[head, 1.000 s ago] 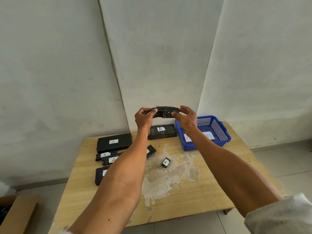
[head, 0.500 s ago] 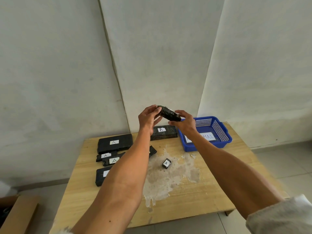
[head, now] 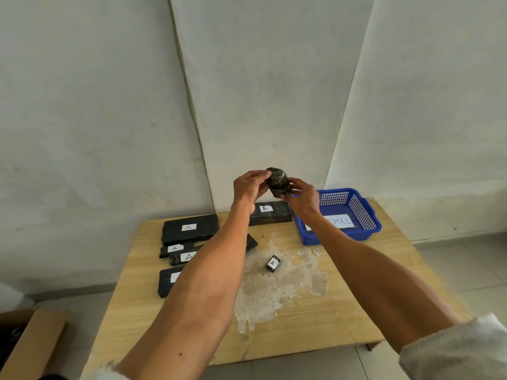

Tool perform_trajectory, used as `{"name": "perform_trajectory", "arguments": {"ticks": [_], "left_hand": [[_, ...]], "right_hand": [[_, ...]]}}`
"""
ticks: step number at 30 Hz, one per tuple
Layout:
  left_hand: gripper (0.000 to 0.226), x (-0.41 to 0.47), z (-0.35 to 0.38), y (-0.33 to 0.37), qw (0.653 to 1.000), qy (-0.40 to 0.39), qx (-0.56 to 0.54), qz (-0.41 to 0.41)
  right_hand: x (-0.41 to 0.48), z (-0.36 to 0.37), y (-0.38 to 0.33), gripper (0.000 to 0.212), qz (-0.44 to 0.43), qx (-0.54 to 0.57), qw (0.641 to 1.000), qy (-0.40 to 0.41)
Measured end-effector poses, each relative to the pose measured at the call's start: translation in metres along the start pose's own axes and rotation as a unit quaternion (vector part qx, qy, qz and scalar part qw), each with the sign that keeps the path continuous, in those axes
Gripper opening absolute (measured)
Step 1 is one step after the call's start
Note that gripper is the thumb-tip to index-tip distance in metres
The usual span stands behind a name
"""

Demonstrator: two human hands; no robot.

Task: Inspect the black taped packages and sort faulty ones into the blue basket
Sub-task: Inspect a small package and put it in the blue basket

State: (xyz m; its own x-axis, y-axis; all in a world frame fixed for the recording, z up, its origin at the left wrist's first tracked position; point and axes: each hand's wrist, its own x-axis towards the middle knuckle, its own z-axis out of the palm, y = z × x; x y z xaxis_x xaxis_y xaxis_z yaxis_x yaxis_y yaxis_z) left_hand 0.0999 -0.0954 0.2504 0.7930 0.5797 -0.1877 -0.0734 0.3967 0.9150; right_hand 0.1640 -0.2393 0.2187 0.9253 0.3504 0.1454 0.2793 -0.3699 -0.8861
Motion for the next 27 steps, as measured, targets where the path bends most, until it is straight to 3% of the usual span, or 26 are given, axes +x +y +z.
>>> {"name": "perform_trajectory", "arguments": {"ticks": [13,18,22,27], "left_hand": [[0.005,0.001,-0.009,0.000,0.999,0.022,0.028,0.004],[0.038,0.001,-0.016,-0.010,0.995,0.045,0.081,0.032],[0.017,0.003,-0.014,-0.009,0.995,0.078,0.058,0.030],[0.024,0.009,-0.015,-0.014,0.982,0.110,0.148,0.042]], "right_hand": [[0.003,0.002,-0.003,0.050,-0.020,-0.039,0.999,0.020],[0.006,0.000,-0.005,0.049,-0.027,-0.052,0.998,0.003],[0.006,-0.001,0.000,0.057,-0.004,-0.018,0.999,0.040],[0.005,-0.006,0.006,0.047,0.020,0.025,0.996,0.082]]}}
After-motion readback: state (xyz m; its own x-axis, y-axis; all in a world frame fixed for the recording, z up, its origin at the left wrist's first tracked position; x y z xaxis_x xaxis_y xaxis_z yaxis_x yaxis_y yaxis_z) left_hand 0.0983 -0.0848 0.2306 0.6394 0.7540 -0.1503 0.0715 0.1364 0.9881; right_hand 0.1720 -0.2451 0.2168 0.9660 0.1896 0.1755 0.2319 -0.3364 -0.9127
